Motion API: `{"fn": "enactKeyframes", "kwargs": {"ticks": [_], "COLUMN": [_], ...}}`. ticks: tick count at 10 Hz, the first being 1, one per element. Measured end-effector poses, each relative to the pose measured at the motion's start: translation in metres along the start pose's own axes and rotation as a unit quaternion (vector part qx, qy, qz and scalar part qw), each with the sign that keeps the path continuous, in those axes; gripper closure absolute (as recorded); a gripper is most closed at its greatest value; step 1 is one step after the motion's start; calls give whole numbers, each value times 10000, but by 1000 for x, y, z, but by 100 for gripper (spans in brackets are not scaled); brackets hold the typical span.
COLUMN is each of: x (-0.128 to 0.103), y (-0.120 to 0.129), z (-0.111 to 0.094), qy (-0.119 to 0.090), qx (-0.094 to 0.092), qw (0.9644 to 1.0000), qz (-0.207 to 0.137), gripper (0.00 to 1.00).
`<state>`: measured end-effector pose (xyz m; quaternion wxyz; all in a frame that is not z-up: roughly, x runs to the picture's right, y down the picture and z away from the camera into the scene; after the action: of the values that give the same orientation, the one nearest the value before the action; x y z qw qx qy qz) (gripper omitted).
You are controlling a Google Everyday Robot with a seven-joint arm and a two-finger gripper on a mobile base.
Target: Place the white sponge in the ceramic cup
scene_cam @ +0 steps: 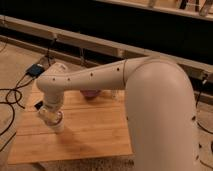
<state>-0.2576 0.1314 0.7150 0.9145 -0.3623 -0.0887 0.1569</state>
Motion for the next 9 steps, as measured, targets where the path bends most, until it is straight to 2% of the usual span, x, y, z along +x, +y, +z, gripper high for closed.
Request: {"fn": "enactKeyframes", "kwargs": {"ticks": [6,7,9], "x": [-1,-1,0], "y": [0,0,1], "z": [3,4,5], "qy": [-9,-9,-6], "qx": [42,40,33], "qw": [10000,10000,10000], "qz": [-7,-6,-6], "gripper": [24,21,20]}}
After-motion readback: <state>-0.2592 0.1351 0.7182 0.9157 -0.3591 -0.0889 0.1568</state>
